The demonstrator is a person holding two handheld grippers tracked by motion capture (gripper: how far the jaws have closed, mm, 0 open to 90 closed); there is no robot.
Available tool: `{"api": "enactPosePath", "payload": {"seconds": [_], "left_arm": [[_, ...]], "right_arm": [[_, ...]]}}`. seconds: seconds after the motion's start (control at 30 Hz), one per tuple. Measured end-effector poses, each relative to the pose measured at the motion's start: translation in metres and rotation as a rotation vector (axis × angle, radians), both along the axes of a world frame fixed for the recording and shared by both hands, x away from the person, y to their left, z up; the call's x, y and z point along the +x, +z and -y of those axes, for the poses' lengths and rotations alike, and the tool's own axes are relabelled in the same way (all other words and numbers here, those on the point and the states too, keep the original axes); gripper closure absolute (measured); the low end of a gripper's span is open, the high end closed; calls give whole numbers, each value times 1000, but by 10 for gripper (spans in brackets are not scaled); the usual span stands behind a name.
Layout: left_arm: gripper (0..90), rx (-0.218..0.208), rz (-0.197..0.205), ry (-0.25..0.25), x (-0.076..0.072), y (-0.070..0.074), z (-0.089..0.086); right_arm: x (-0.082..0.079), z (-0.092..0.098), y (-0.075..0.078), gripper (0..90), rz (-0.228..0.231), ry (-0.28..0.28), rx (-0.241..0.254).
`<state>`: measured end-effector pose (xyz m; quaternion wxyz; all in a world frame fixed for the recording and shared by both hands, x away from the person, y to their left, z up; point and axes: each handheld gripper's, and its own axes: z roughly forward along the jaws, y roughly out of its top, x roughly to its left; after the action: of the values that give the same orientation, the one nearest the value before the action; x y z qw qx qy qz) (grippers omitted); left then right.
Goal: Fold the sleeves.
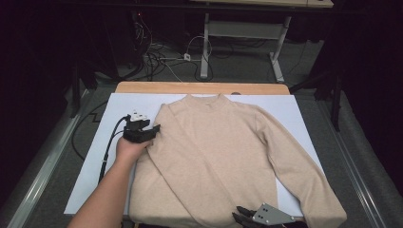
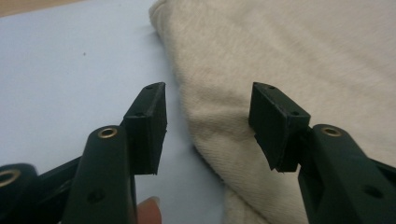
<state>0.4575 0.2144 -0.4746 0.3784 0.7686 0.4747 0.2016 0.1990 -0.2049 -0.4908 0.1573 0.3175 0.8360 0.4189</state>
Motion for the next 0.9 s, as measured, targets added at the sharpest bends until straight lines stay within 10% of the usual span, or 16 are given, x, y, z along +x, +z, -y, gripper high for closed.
{"api": "enactPosePath", "payload": {"seconds": [0.27,0.9], "left_arm": [[830,50,-48,-30,11,-6,5],[861,70,-9,11,36,3,-15]], "right_arm": [[1,8,3,885,-12,11,25],[4,0,6,885,-9,-8,107]]}}
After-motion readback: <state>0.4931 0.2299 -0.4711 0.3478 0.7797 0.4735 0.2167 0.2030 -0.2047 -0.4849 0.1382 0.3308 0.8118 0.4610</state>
